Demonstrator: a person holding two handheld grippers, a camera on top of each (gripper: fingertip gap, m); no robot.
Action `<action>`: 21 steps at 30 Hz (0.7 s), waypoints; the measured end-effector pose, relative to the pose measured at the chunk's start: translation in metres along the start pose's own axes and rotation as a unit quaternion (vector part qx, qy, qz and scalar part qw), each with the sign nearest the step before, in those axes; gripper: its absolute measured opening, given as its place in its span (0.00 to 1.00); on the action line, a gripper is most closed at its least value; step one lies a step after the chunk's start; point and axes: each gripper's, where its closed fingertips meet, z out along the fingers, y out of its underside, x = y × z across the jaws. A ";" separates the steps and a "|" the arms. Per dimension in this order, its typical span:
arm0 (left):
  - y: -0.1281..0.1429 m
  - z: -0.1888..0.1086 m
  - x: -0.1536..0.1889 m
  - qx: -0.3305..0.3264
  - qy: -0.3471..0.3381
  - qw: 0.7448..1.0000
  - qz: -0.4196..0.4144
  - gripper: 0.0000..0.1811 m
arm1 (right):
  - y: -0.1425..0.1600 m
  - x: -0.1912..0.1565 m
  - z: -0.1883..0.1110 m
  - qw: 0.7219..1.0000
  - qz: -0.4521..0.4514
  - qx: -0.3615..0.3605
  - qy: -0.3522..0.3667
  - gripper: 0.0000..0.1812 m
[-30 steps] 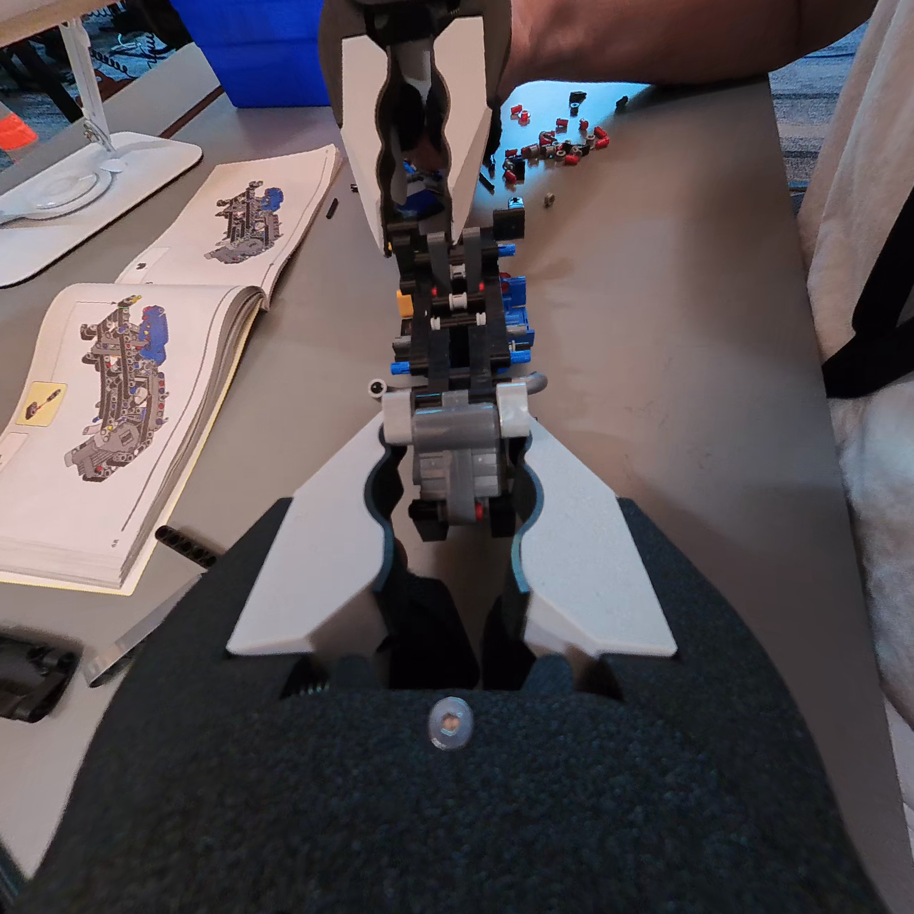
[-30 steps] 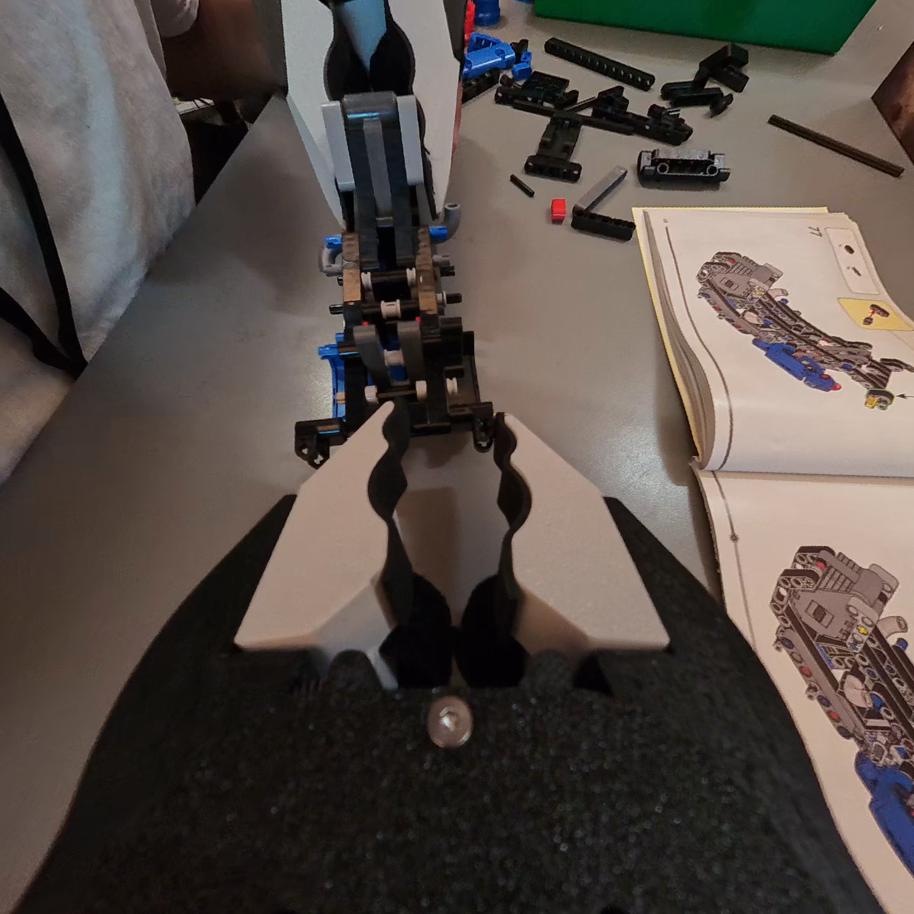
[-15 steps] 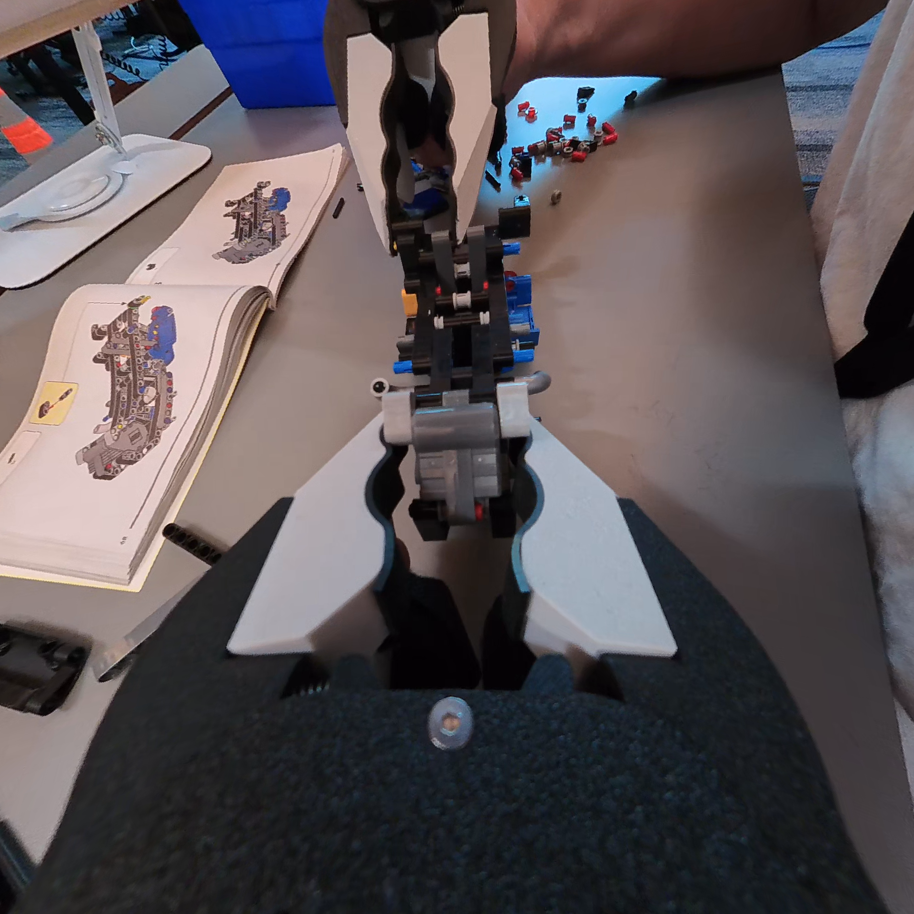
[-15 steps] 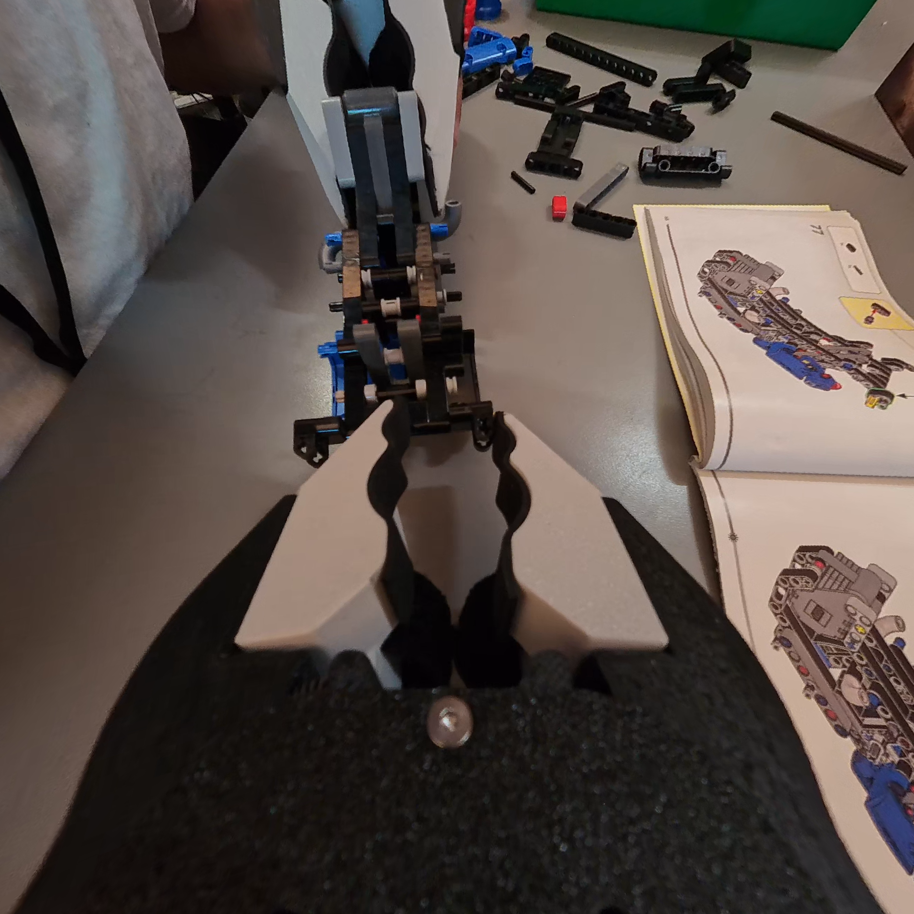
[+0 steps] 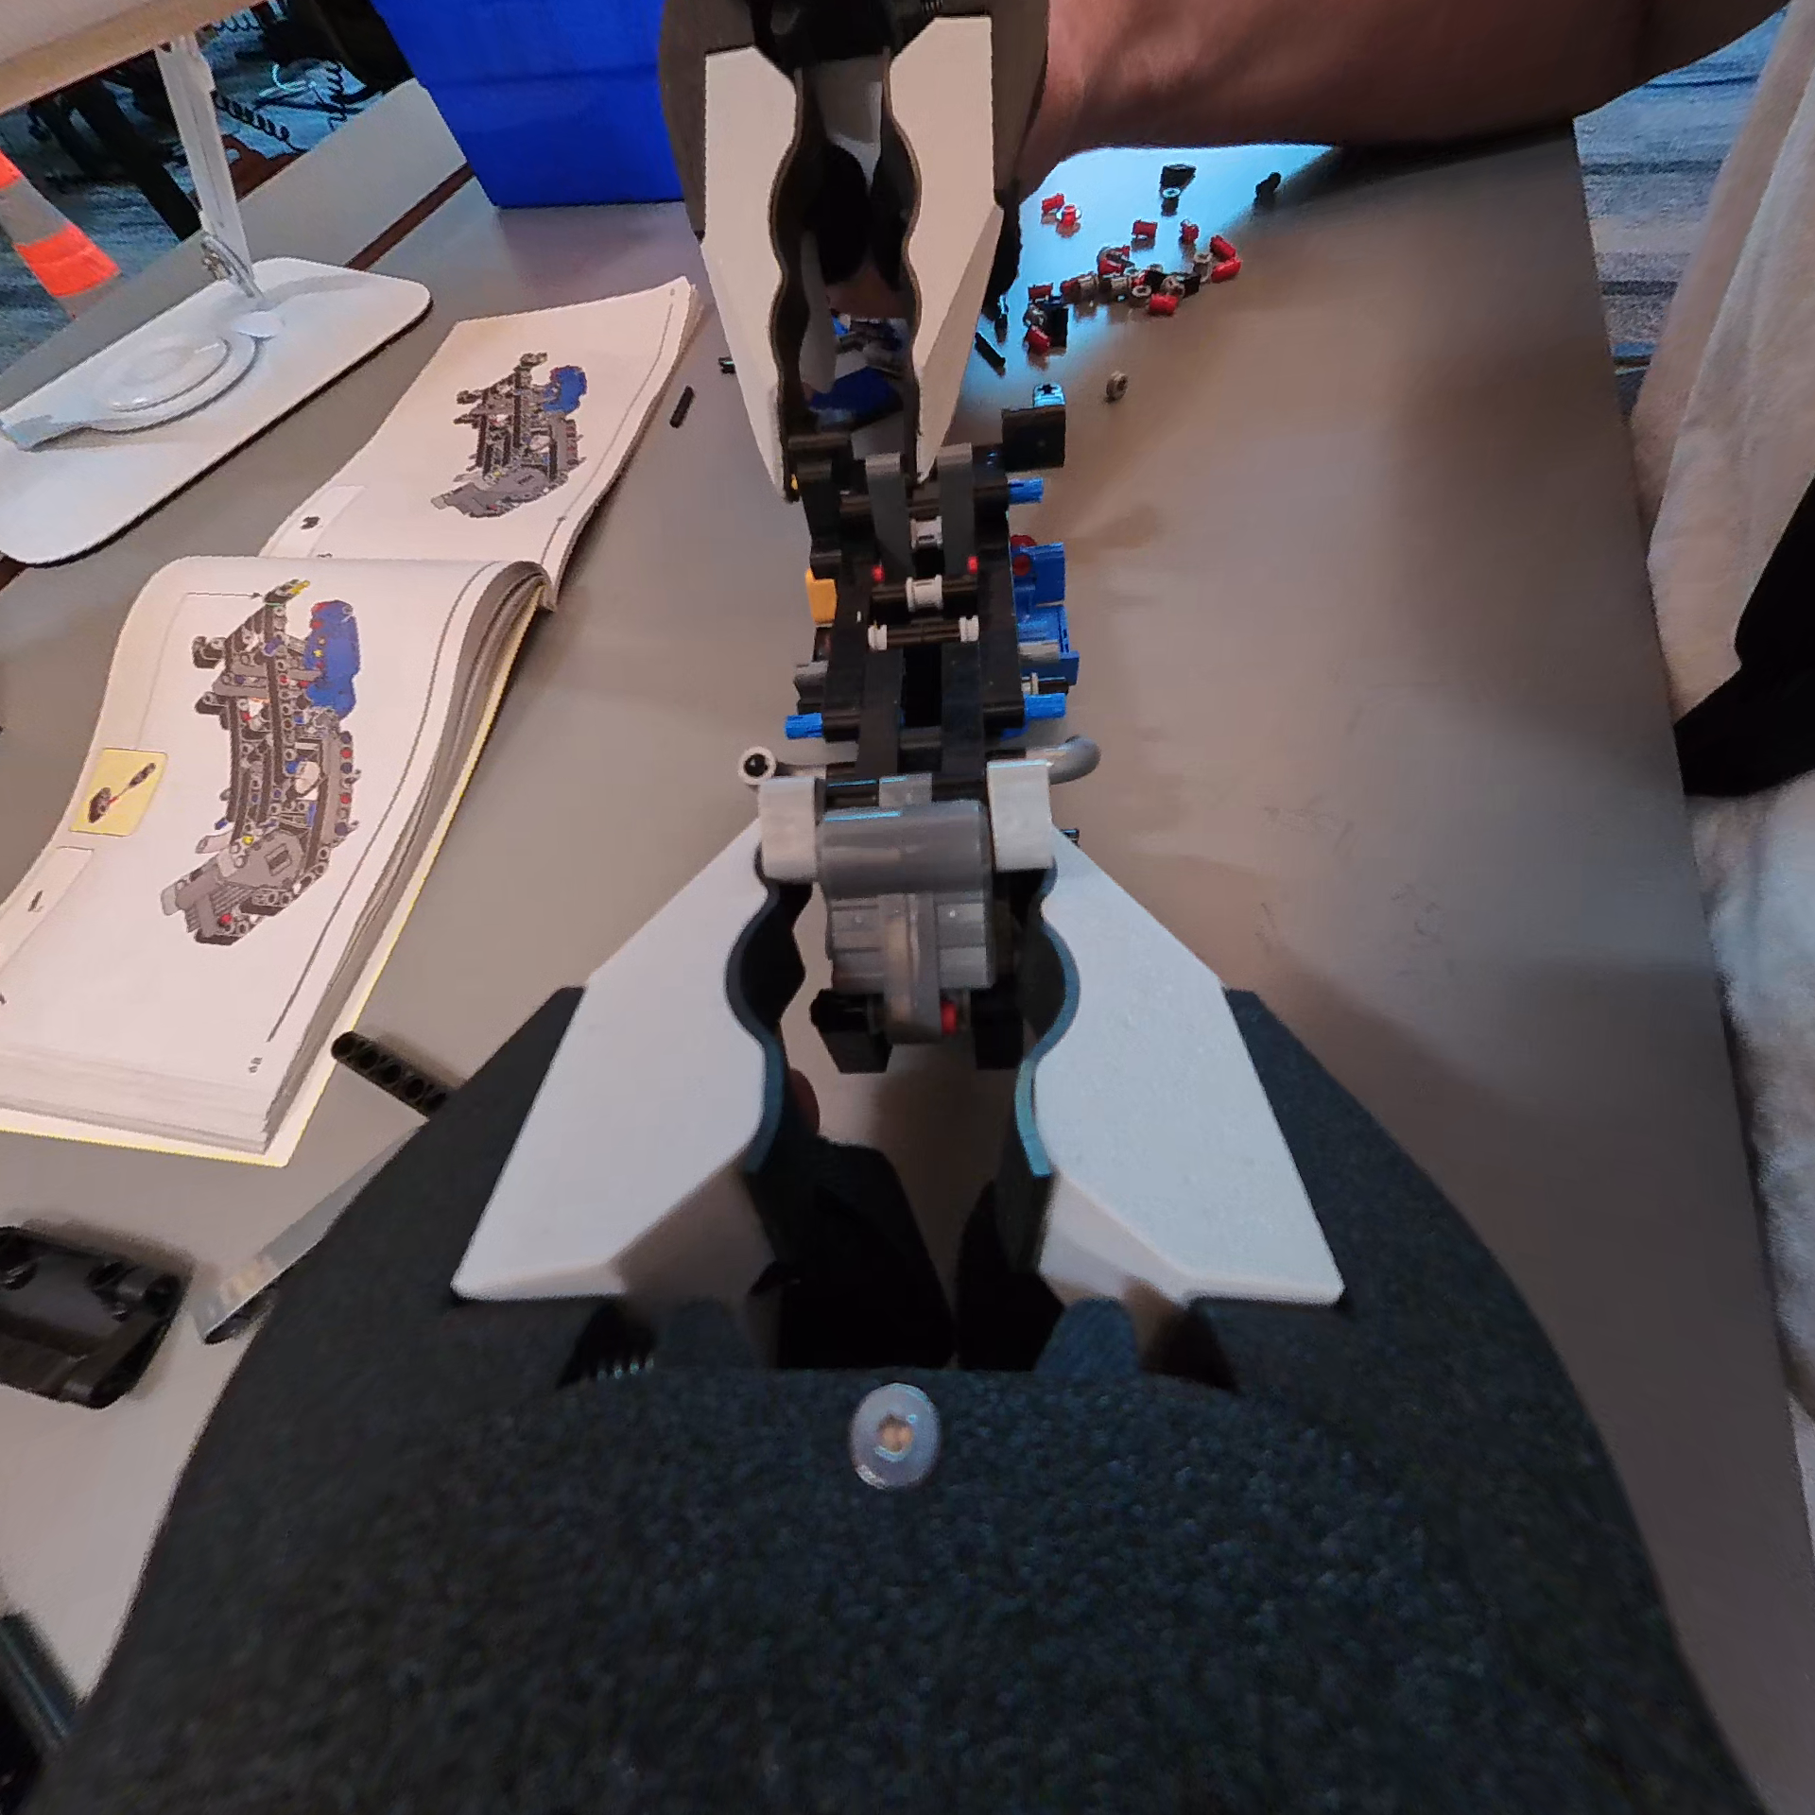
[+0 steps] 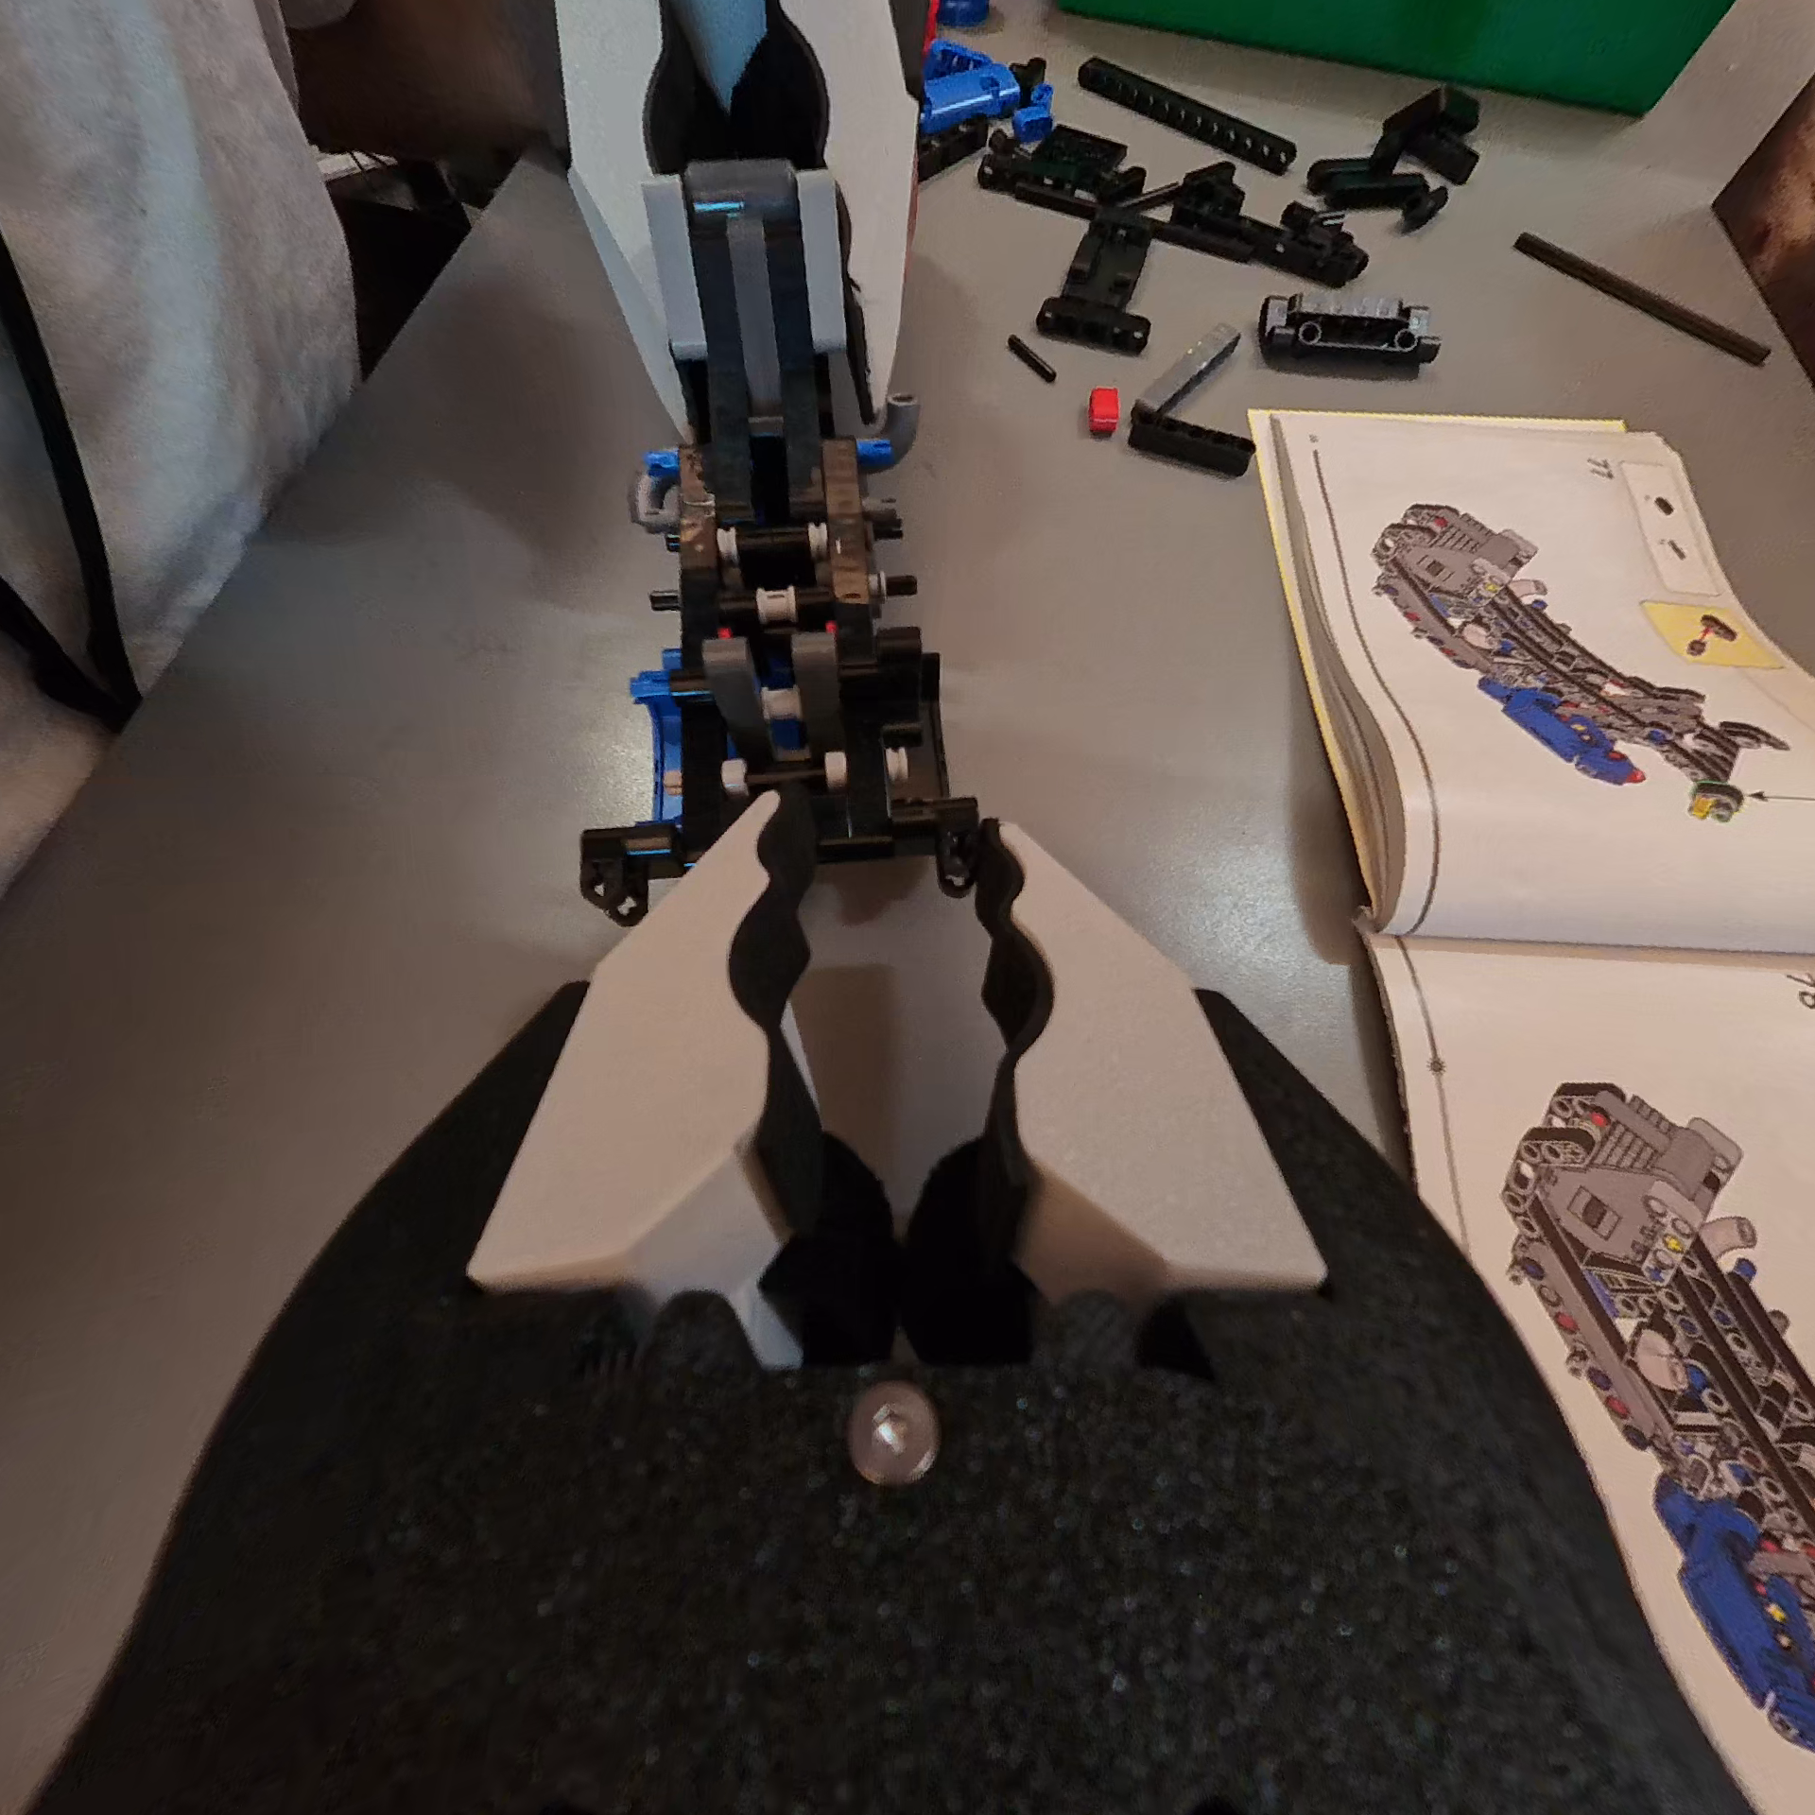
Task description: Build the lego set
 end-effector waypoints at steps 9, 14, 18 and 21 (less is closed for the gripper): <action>0.000 0.000 -0.001 -0.001 -0.004 1.000 0.006 0.21 | 0.000 0.000 0.000 1.000 0.002 -0.002 0.001 0.18; 0.001 0.000 -0.001 -0.002 -0.005 1.000 0.007 0.21 | 0.001 -0.001 0.000 1.000 0.001 -0.006 0.001 0.18; 0.000 0.000 0.000 -0.001 -0.004 1.000 0.010 0.21 | 0.000 -0.002 0.001 0.999 0.036 -0.002 -0.018 0.18; 0.000 0.000 -0.001 -0.003 -0.003 1.000 0.013 0.21 | 0.000 -0.002 0.000 0.998 0.038 -0.036 -0.020 0.19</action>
